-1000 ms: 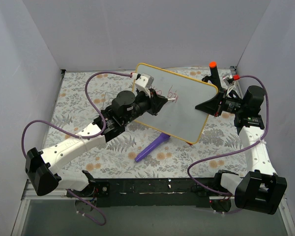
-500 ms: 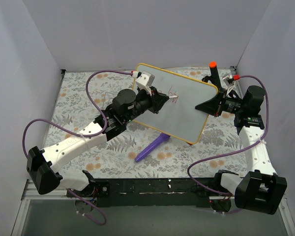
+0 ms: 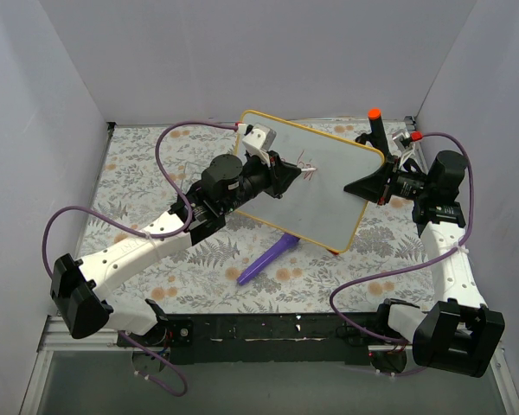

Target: Write a sentence on the whiteboard

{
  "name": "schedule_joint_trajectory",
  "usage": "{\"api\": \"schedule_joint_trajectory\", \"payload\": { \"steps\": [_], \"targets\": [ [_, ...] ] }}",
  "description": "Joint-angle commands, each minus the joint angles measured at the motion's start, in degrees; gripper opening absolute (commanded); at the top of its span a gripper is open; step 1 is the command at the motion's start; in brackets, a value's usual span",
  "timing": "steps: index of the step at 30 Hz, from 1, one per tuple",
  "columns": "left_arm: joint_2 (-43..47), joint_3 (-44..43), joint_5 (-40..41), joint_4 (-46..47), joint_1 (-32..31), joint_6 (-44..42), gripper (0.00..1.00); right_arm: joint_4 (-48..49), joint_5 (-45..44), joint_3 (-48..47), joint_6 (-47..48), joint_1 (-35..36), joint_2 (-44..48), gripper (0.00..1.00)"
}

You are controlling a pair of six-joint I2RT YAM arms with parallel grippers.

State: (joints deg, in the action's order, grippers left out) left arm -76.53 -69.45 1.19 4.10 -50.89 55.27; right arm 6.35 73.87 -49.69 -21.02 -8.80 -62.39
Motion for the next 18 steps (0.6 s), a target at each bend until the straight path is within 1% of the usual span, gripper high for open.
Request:
{"api": "schedule_joint_trajectory", "payload": {
  "steps": [1, 7, 18],
  "targets": [
    [0.4, -1.8, -1.0, 0.3, 0.4, -0.5, 0.00, 4.4, 3.1, -1.5, -1.2, 0.0, 1.6, 0.01],
    [0.7, -1.0, -1.1, -0.3, 0.4, -0.1, 0.00, 4.4, 3.1, -1.5, -1.2, -0.1, 1.7, 0.01],
    [4.2, 4.5, -1.0, -1.6, 0.4, 1.6, 0.00, 4.3, 3.0, -1.5, -1.2, 0.0, 1.7, 0.01]
  ]
}}
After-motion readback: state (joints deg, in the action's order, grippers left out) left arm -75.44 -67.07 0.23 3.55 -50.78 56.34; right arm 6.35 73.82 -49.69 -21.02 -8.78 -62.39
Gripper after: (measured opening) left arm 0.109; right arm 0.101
